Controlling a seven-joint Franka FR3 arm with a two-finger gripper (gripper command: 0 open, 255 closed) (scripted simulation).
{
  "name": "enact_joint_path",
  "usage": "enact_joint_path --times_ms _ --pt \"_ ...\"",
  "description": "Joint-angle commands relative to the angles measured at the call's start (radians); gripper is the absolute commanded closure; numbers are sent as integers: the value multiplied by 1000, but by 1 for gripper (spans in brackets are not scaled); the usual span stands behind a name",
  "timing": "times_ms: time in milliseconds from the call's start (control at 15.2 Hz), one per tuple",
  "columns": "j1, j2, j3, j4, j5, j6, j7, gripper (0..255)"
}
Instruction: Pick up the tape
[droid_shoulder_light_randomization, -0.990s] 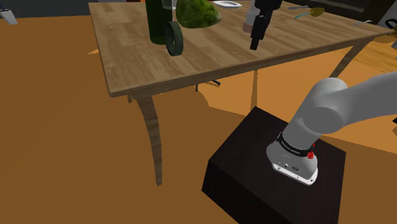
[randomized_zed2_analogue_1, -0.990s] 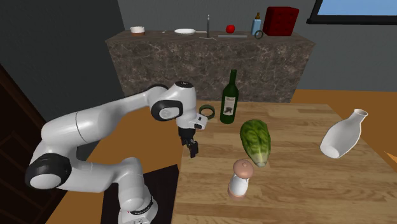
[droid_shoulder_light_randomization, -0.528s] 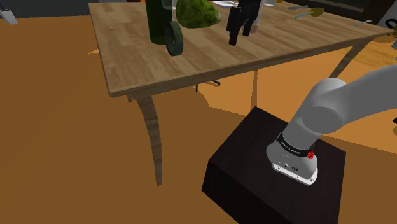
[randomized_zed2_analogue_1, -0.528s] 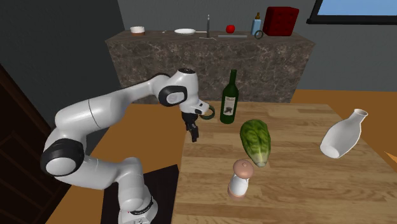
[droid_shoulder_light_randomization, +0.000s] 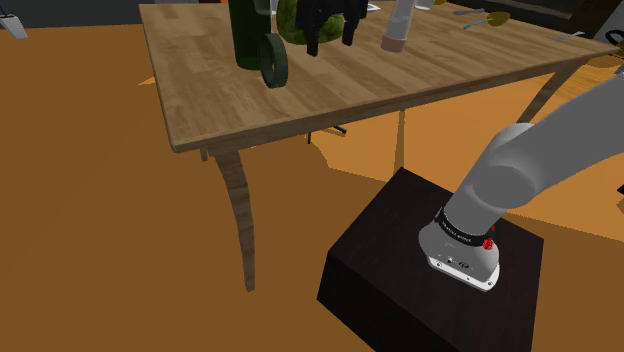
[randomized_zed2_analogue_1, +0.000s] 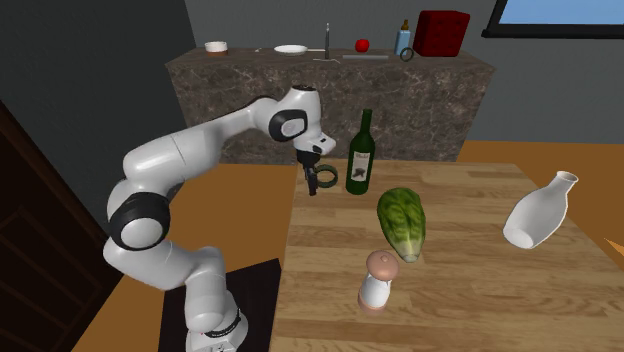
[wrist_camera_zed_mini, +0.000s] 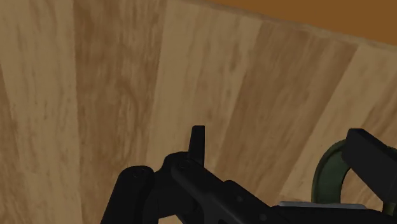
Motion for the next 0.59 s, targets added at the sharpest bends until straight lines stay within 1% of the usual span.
enact_joint_path --times_ms 0,198,462,528 --pt "-14 71 40 83 -8 -3 87 0" --pt "-28 186 99 217 -38 -15 216 0" --pt "-29 358 174 423 -114 -51 391 0" --pt "-27 351 171 402 -111 -36 389 0"
